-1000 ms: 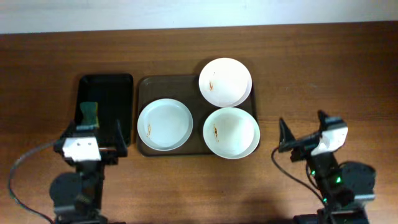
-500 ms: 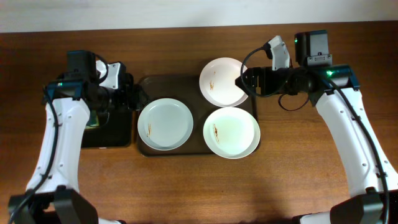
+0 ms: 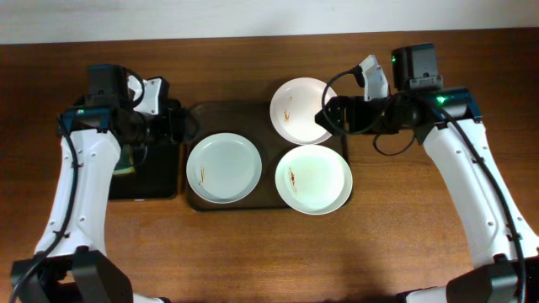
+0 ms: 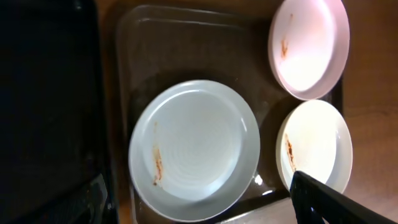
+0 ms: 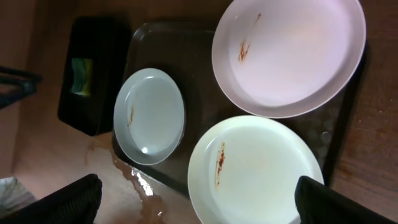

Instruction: Clean dirty plates on tray and stack at the side

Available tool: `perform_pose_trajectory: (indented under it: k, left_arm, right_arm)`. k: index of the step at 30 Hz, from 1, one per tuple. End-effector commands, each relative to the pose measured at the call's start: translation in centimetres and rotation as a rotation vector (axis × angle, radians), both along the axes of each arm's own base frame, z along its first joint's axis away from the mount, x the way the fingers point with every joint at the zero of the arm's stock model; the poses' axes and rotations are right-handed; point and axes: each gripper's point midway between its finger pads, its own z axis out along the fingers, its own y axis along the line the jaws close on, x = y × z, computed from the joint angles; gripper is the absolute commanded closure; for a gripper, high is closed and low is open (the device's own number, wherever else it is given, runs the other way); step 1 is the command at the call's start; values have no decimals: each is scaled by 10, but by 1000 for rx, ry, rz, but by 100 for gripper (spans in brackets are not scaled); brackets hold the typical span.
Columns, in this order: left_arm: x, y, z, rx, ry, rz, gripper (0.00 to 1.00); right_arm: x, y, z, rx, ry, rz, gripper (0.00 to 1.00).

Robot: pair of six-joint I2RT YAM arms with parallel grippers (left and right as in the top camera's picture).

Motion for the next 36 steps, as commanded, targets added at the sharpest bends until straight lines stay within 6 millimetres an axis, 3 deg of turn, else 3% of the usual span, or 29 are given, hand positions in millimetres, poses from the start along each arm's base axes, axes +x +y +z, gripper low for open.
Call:
perform_pose_trajectory:
  k: [1,4,6,9,10,17,22,23,25,27,28,30,33,36]
  left_arm:
    - [2,54,25,92,-8,152,7]
    - [-8,87,17,200,46,237,7]
    - [-10,95,16,242,53,256,7]
    - [-10,99,15,258,58,272,7]
    - [-11,104,15,280,66,298,7]
    - [-9,106,9,281,80,304,7]
    - [-5,107,-9,278,125,297,7]
    - [-5,107,-9,278,123,298,7]
    - [-4,107,-9,278,122,298,7]
    - [-4,107,-9,279,122,298,7]
    - [-4,107,-9,279,120,298,8]
    - [-4,111,-14,298,135,304,20]
    - [-9,140,-40,451,227,347,25]
    - [5,155,-69,541,246,270,31]
  right_arm:
    - [7,25,1,-59,-16,-85,3]
    - [14,69,-14,-79,-17,-120,10]
    - [17,102,-37,-70,10,-98,13]
    - [16,133,-75,-89,58,-50,16]
    - [15,139,-89,-102,84,-54,21]
    - [21,150,-176,-184,194,-80,54]
    - [11,173,-207,-226,178,-8,61]
    - [9,173,-215,-235,192,-6,67]
    - [9,170,-218,-253,194,-15,74]
    - [4,164,-225,-273,210,-23,96]
    - [2,158,-229,-291,226,-59,96]
    - [1,157,-231,-294,228,-58,96]
    - [1,157,-231,-296,230,-57,96]
    - [1,157,-231,-298,227,-51,96]
